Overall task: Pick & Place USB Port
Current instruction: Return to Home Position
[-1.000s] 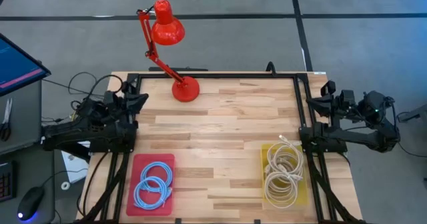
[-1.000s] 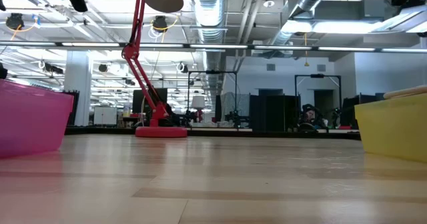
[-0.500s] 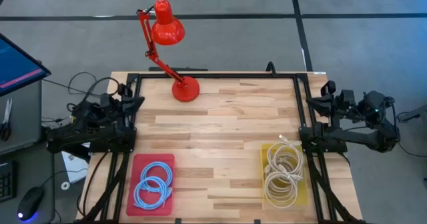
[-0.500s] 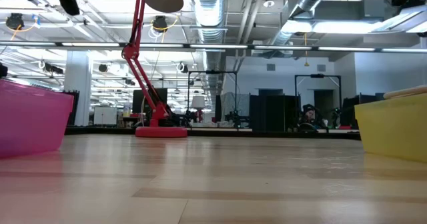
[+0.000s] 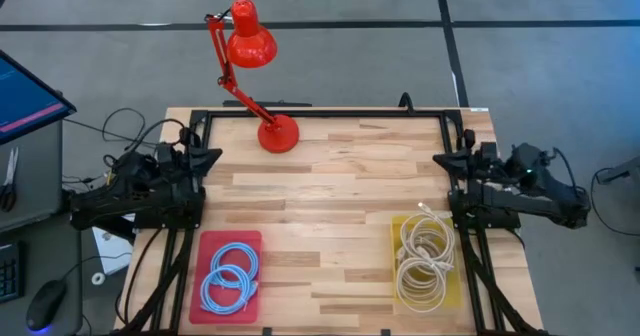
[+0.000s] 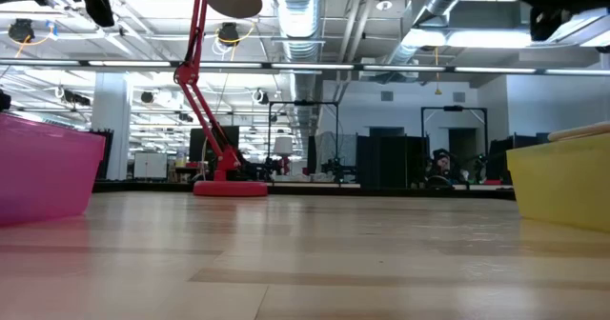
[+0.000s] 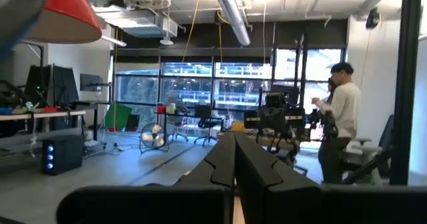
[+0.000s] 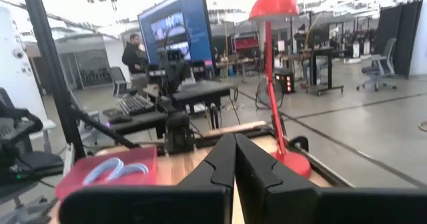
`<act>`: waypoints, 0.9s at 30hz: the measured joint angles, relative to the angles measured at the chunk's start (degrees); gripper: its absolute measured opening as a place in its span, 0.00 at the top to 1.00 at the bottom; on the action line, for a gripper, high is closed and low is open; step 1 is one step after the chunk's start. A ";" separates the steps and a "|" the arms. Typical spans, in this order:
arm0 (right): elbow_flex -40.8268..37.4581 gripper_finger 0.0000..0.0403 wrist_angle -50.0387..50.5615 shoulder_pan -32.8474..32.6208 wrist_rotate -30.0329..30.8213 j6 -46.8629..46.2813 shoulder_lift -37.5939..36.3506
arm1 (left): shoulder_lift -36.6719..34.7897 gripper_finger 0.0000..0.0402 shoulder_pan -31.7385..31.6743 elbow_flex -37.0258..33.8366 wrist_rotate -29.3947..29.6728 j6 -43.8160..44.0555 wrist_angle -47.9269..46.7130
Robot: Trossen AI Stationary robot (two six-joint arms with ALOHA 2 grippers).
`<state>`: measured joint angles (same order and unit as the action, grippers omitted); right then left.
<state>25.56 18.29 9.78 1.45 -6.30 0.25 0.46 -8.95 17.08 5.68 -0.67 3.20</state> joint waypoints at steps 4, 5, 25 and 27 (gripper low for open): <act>-3.07 1.00 -1.39 0.00 0.00 0.19 0.00 | 0.01 0.99 0.00 0.00 0.01 -0.78 -3.07; -3.74 1.00 -1.28 0.00 -0.05 0.01 0.00 | 0.01 0.99 -0.02 0.00 0.01 -0.78 -4.47; -16.41 1.00 -8.30 -0.01 -3.02 -2.35 -0.02 | -0.01 0.99 -1.37 -14.44 1.81 2.48 -0.11; -17.80 1.00 -7.94 0.00 -3.02 -2.35 -0.02 | -0.01 0.99 -1.88 -15.54 1.79 2.62 -0.06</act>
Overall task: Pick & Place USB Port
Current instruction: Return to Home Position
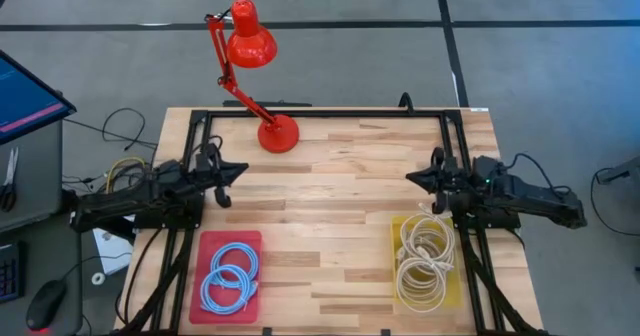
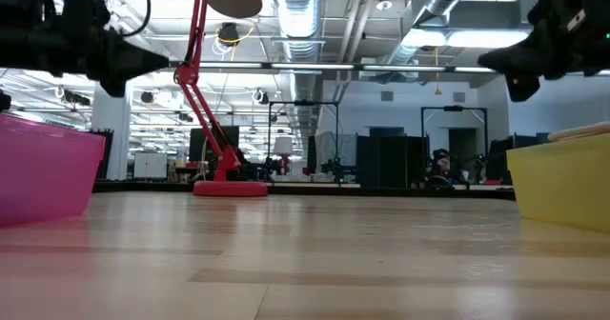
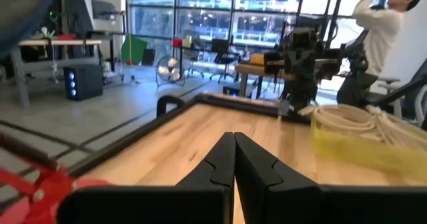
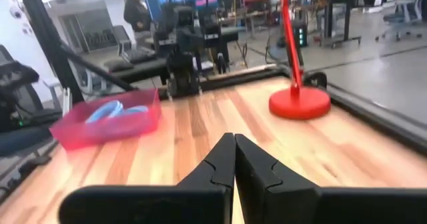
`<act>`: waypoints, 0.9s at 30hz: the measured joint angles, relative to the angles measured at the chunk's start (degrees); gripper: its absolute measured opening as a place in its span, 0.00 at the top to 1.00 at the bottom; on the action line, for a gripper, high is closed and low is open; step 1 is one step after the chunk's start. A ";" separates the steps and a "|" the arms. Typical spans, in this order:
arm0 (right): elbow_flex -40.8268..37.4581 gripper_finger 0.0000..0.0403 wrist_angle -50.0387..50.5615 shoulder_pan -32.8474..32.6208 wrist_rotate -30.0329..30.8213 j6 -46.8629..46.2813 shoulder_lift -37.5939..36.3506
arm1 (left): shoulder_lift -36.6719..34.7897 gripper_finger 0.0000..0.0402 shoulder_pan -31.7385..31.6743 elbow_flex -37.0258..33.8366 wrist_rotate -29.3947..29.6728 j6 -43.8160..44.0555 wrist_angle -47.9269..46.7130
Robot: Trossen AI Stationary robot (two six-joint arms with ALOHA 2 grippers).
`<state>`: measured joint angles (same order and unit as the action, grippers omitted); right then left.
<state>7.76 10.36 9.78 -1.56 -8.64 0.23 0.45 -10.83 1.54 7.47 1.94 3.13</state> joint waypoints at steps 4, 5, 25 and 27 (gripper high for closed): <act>-2.99 1.00 -0.73 0.00 0.00 0.03 0.00 | 0.04 0.99 -0.40 -1.27 0.00 0.45 -0.11; -3.27 1.00 -0.85 0.07 0.00 0.10 0.00 | 0.04 0.99 -0.40 -1.27 0.00 0.43 -0.09; -3.92 1.00 -1.19 0.13 0.49 -2.32 0.15 | 7.21 0.99 -0.39 -1.20 -0.18 -1.37 -0.96; -3.92 1.00 -1.17 0.13 0.50 -2.38 0.17 | 8.67 0.98 -0.39 -1.20 -0.13 -1.32 -0.90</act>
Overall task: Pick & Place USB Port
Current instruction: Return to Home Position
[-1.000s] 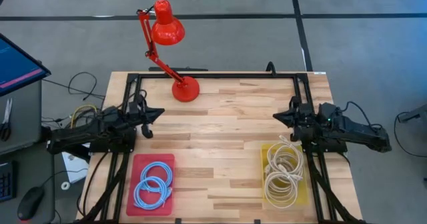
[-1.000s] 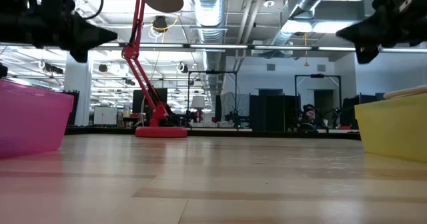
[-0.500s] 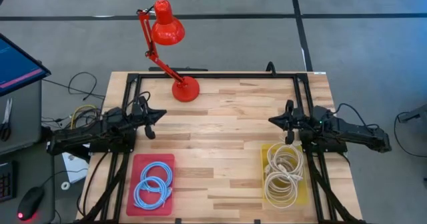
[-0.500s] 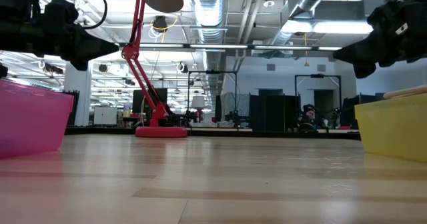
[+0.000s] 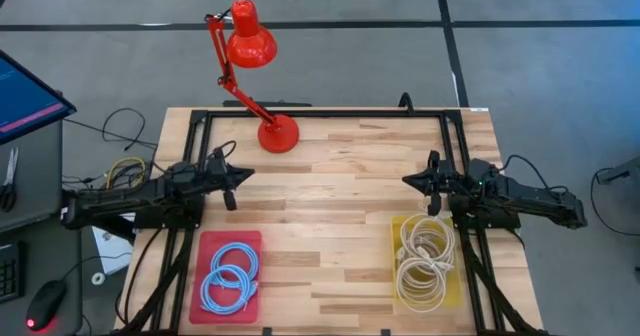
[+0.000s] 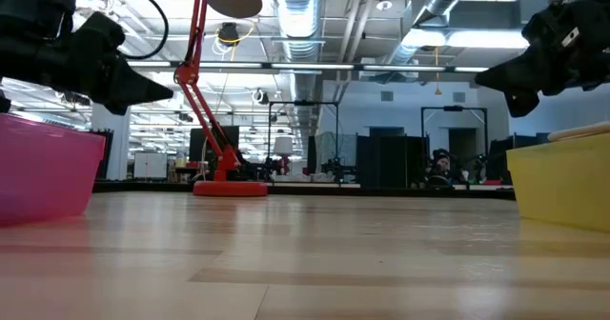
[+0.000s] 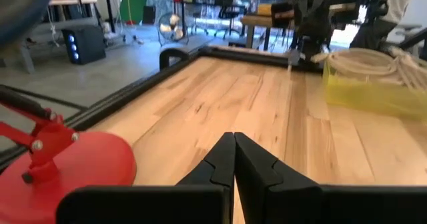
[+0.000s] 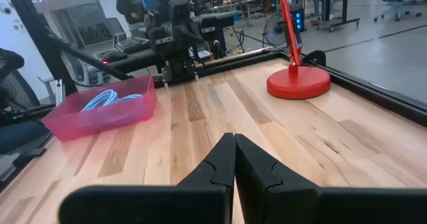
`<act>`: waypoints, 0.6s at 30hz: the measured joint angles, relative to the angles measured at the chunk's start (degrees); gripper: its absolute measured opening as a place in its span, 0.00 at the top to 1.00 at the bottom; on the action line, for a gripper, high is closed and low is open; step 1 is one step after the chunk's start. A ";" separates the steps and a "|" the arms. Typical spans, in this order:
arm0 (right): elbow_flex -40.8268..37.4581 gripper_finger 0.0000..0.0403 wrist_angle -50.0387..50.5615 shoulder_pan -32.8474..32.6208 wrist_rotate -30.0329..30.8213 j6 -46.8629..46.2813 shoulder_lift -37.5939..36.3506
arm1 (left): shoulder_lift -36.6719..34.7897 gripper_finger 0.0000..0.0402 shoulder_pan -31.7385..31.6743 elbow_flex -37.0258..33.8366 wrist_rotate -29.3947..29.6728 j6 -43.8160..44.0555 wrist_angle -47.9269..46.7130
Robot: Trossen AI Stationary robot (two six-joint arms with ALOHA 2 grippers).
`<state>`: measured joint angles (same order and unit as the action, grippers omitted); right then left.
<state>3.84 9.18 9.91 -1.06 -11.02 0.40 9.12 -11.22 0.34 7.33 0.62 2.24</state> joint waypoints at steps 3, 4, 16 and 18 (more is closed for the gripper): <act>0.00 1.00 0.01 0.00 0.00 0.01 0.02 | 1.88 0.98 0.00 0.00 0.13 0.02 0.12; 0.00 1.00 0.01 0.00 0.00 0.01 0.02 | 2.48 0.98 0.00 0.00 0.13 0.02 0.13; 0.00 1.00 0.05 0.00 0.00 -0.01 0.02 | 7.18 0.98 0.00 0.00 0.13 0.05 0.35; 0.00 1.00 0.07 0.00 0.02 -0.01 0.02 | 7.55 0.98 0.00 0.00 0.13 0.05 0.37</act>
